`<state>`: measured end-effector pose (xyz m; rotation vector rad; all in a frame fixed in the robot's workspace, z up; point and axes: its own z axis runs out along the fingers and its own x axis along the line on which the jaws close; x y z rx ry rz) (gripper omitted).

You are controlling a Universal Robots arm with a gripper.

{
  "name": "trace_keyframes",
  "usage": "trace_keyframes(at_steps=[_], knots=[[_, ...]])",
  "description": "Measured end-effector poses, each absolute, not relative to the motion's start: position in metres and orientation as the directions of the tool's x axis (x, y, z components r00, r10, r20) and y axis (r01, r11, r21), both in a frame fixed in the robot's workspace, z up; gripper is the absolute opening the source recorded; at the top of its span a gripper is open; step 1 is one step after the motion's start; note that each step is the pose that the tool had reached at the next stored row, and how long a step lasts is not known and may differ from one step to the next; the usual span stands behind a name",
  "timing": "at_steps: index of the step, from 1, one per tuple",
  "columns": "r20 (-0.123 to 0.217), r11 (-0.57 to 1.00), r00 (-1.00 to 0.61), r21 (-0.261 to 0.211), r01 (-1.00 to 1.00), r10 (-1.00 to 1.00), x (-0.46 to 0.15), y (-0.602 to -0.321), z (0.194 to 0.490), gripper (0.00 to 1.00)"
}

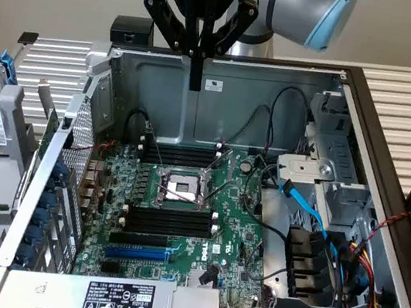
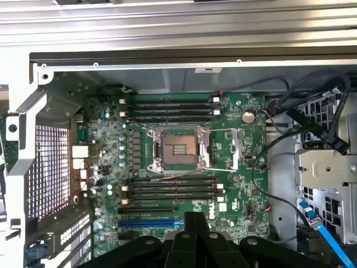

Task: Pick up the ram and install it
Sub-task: 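Reach for the ram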

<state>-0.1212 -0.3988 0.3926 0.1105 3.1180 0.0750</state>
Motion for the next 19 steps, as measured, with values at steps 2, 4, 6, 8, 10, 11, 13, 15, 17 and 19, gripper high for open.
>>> trace_keyframes(at_steps=[2, 4, 6, 8, 10, 11, 13, 15, 17, 19], knots=[[-0.019, 0.996, -0.997, 0.049, 0.07, 0.071, -0.121, -0.399, 0.393, 0.11], [-0.019, 0.996, -0.997, 0.049, 0.07, 0.071, -0.121, -0.399, 0.393, 0.11], [-0.019, 0.996, -0.997, 0.049, 0.07, 0.071, -0.121, -0.399, 0.393, 0.11], [-0.019, 0.996, -0.997, 0.049, 0.07, 0.071, -0.121, -0.399, 0.393, 0.11], [-0.019, 0.996, -0.997, 0.049, 0.07, 0.071, -0.121, -0.399, 0.393, 0.11], [-0.019, 0.996, -0.997, 0.049, 0.07, 0.071, -0.121, -0.399, 0.393, 0.11], [-0.019, 0.996, -0.997, 0.049, 0.07, 0.071, -0.121, -0.399, 0.393, 0.11], [-0.019, 0.996, -0.997, 0.049, 0.07, 0.071, -0.123, -0.399, 0.393, 0.11], [-0.019, 0.996, -0.997, 0.049, 0.07, 0.071, -0.13, -0.4, 0.393, 0.11], [-0.019, 0.996, -0.997, 0.049, 0.07, 0.071, -0.139, -0.4, 0.393, 0.11]])
